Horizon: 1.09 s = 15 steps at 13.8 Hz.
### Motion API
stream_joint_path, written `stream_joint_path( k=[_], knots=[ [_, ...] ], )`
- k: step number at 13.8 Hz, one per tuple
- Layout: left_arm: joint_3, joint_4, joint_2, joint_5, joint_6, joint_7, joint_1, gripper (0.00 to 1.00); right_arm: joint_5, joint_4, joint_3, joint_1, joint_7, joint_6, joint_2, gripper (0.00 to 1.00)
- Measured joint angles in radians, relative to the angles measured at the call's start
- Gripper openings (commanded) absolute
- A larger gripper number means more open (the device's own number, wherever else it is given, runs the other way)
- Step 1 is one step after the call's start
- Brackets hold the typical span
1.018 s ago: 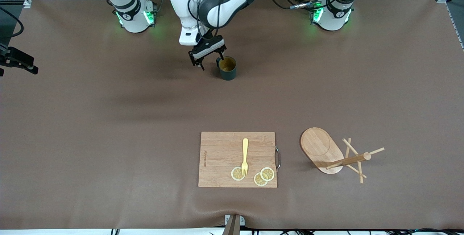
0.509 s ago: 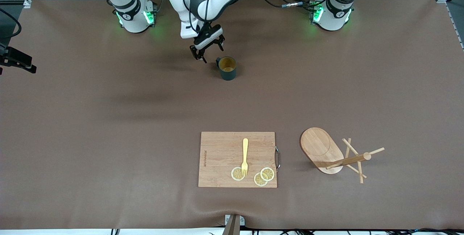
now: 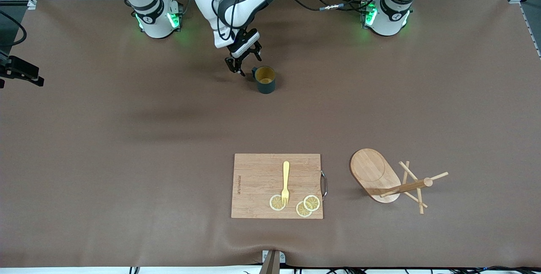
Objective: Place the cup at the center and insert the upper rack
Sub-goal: 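Withdraw the right gripper while the left gripper moves above the mug, then lower the left gripper and grasp the mug by its handle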
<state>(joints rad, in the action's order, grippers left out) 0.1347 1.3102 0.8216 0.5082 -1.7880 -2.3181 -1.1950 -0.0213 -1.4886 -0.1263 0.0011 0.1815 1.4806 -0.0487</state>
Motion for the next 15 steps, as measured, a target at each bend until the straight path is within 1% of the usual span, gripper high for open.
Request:
stream_joint_path(
  k=[1, 6, 10, 12, 13, 14, 15],
  knots=[
    [0.0, -0.005, 0.006, 0.0, 0.0, -0.011, 0.0, 1.0, 0.0, 0.0, 0.0, 0.0, 0.0, 0.0, 0.0, 1.0],
    [-0.002, -0.016, 0.036, -0.001, 0.0, -0.062, 0.0, 0.87, 0.0, 0.0, 0.0, 0.0, 0.0, 0.0, -0.001, 1.0],
    [-0.002, -0.018, 0.047, -0.014, 0.0, -0.078, -0.001, 0.68, 0.001, -0.001, 0.0, 0.0, 0.0, 0.002, -0.002, 1.0],
    [-0.002, -0.019, 0.048, -0.03, 0.0, -0.086, -0.001, 0.61, 0.009, -0.002, 0.001, 0.0, 0.0, 0.006, -0.005, 1.0],
    [-0.003, -0.019, 0.048, -0.038, 0.0, -0.089, -0.001, 0.59, 0.025, -0.003, 0.002, 0.0, 0.0, 0.006, -0.006, 1.0],
    [-0.004, -0.019, 0.048, -0.047, 0.0, -0.091, -0.001, 0.54, 0.045, -0.003, 0.002, 0.0, 0.0, 0.006, -0.007, 1.0],
    [-0.005, -0.02, 0.048, -0.053, 0.0, -0.095, 0.0, 0.53, 0.055, -0.003, 0.002, 0.0, -0.001, 0.006, -0.007, 1.0]
  ],
)
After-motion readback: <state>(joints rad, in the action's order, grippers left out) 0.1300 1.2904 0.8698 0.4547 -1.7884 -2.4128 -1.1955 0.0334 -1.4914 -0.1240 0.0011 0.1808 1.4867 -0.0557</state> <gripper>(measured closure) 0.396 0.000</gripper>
